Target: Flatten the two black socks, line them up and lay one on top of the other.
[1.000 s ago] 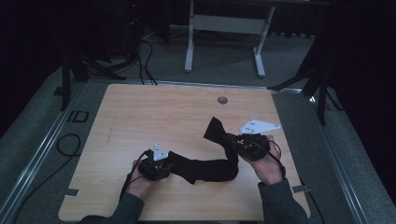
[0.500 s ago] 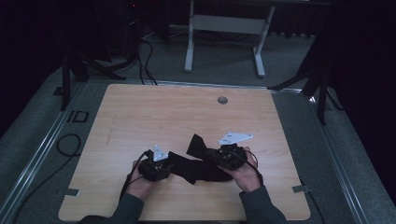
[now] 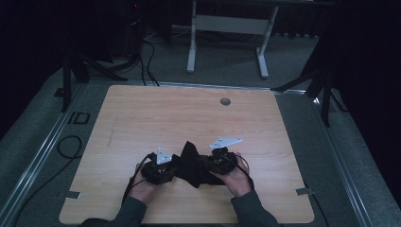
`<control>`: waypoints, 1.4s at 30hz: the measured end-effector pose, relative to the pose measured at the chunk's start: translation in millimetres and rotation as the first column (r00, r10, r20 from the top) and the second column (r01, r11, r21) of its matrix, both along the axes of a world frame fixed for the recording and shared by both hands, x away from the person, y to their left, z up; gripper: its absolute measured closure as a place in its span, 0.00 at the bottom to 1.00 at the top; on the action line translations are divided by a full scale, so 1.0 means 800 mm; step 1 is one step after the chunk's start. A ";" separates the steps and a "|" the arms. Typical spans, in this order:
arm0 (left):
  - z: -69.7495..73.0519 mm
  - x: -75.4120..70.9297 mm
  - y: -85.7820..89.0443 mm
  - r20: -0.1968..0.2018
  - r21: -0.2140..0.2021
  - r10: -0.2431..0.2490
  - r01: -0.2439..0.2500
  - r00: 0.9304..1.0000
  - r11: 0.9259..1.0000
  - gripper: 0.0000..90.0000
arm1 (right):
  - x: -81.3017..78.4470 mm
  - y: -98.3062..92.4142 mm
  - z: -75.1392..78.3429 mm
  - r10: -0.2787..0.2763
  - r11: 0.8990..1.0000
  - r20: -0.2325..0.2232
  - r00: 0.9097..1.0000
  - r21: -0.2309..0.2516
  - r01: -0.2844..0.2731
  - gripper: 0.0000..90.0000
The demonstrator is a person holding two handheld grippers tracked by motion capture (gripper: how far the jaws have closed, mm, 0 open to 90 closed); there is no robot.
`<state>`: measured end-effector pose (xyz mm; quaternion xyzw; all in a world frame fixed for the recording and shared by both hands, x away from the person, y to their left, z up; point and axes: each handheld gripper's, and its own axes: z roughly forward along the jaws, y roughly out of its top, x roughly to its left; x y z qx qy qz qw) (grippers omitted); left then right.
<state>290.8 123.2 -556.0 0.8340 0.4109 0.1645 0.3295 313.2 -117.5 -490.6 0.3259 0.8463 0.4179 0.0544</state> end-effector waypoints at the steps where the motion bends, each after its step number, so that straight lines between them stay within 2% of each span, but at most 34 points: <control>1: 0.000 0.000 0.000 -0.001 0.000 -0.002 0.002 1.000 1.000 0.62 | 0.001 0.005 -0.003 0.000 1.000 -0.009 1.000 -0.004 0.000 0.93; 8: 0.000 -0.001 0.000 -0.009 -0.009 -0.008 0.008 1.000 1.000 0.62 | 0.005 0.027 -0.026 -0.004 1.000 -0.051 0.999 -0.029 0.003 0.93; 12: 0.001 -0.001 0.002 -0.014 -0.021 -0.009 0.008 1.000 1.000 0.62 | 0.006 0.031 -0.035 -0.016 1.000 -0.067 0.998 -0.021 0.014 0.92; 17: 0.012 -0.005 0.016 -0.005 -0.046 -0.006 0.006 1.000 0.999 0.62 | 0.007 0.036 -0.043 -0.023 1.000 -0.077 0.997 -0.014 0.022 0.92; 20: 0.020 -0.004 0.035 -0.004 -0.085 0.019 -0.020 1.000 0.996 0.62 | 0.006 0.039 -0.049 -0.021 1.000 -0.083 0.996 -0.023 0.019 0.92; 22: 0.024 -0.003 0.046 -0.010 -0.126 0.034 -0.035 0.999 0.991 0.63 | 0.007 0.041 -0.053 -0.016 0.999 -0.085 0.996 -0.030 0.013 0.92; 25: 0.024 -0.003 0.046 -0.017 -0.149 0.024 -0.026 1.000 0.988 0.64 | 0.006 0.045 -0.059 -0.006 0.999 -0.092 0.996 -0.046 0.002 0.92; 31: 0.017 -0.002 0.025 -0.027 -0.113 -0.025 0.021 0.999 0.993 0.65 | 0.005 0.053 -0.069 0.002 0.996 -0.082 0.997 -0.092 -0.010 0.92; 35: 0.012 -0.001 0.013 -0.036 -0.080 -0.028 0.025 0.999 0.996 0.66 | 0.004 0.055 -0.075 0.011 0.993 -0.077 0.997 -0.114 -0.020 0.91; 38: 0.006 -0.002 0.005 -0.038 -0.028 -0.032 0.031 0.999 0.999 0.69 | 0.002 0.056 -0.074 0.019 0.993 -0.068 0.998 -0.117 -0.027 0.82; 40: 0.005 -0.003 0.000 -0.017 0.019 -0.031 0.031 0.999 0.999 0.73 | -0.001 0.054 -0.069 0.022 0.992 -0.058 0.998 -0.125 -0.029 0.74; 42: 0.005 -0.003 -0.001 -0.010 0.031 -0.028 0.028 1.000 0.999 0.76 | -0.004 0.048 -0.059 0.018 0.994 -0.038 0.999 -0.108 -0.022 0.68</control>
